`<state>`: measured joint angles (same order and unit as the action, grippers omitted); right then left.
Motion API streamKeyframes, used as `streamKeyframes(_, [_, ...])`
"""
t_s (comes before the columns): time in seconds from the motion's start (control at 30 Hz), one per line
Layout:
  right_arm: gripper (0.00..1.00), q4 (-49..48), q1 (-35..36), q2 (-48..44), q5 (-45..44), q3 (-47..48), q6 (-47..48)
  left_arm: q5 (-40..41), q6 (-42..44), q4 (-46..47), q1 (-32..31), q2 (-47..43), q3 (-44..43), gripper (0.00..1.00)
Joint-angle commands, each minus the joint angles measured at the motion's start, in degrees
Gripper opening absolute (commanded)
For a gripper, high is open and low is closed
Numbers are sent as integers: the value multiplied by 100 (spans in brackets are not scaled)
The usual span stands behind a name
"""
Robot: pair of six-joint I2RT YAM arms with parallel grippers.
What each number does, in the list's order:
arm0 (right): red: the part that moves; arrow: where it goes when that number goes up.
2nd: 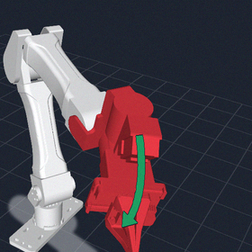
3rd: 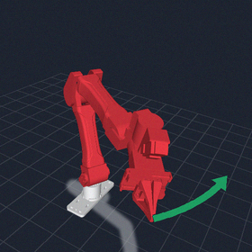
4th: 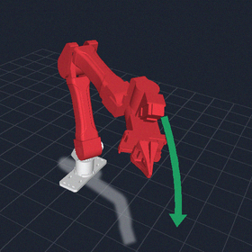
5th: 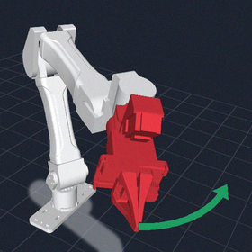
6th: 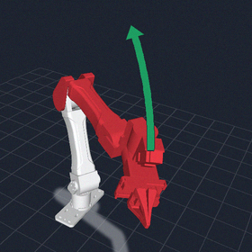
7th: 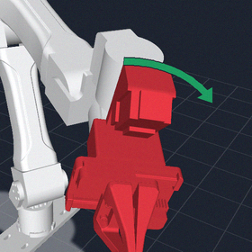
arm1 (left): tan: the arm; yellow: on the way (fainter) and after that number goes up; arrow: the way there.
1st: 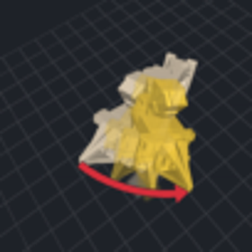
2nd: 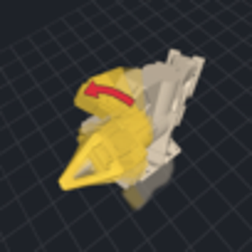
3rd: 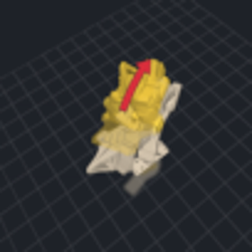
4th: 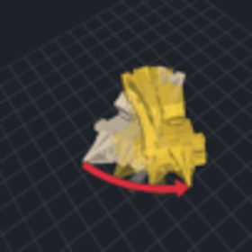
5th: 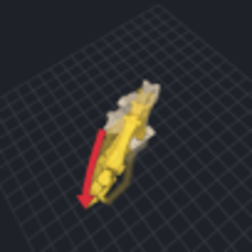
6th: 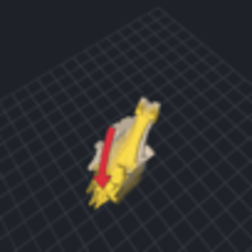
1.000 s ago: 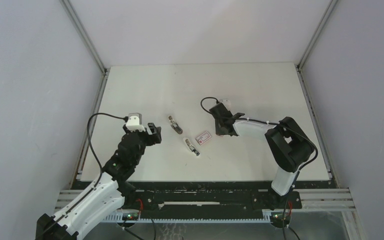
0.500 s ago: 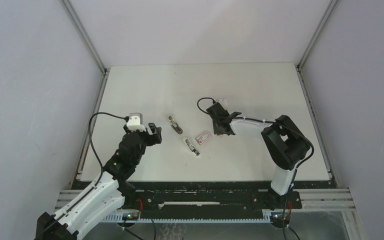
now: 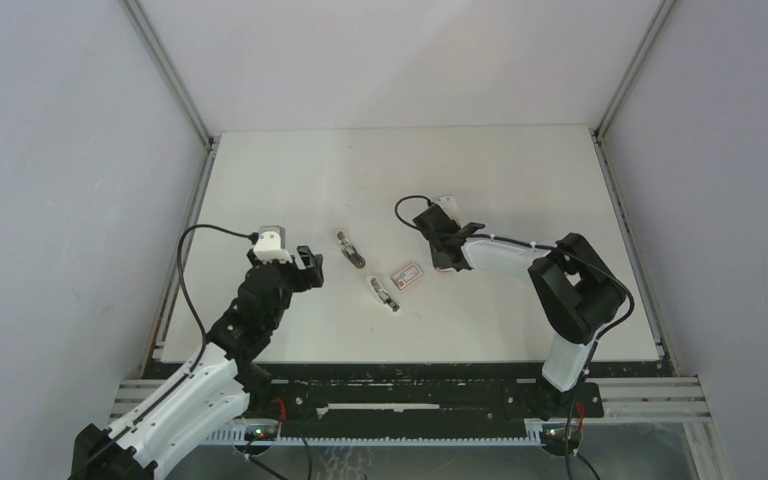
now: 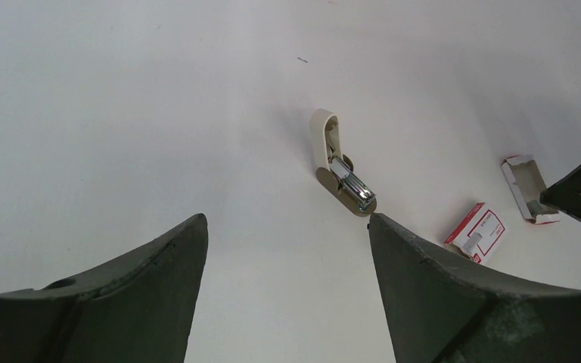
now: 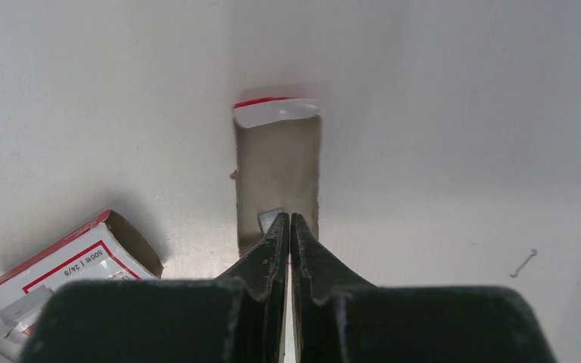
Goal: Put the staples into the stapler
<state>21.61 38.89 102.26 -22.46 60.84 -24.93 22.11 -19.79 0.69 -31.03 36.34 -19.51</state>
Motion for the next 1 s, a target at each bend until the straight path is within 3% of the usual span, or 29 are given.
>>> streamKeyframes(0.0, [0,45,31,-504,-353,209,194,22,117,142,-18,-34,-121,82])
streamKeyframes(0.2, [0,15,22,-512,-296,209,236,22,116,142,-18,-35,-118,82])
streamKeyframes(0.33, [0,-115,4,-409,261,209,483,13,116,140,-23,-23,-121,82])
streamKeyframes(0.43, [17,-148,0,-321,542,209,733,6,118,133,-23,-15,-132,82])
streamKeyframes(0.53, [25,-96,-19,-299,667,211,985,11,118,133,-25,-9,-131,82])
streamKeyframes(0.97, [31,51,-414,-229,1675,204,1314,3,105,133,-19,42,-149,82])
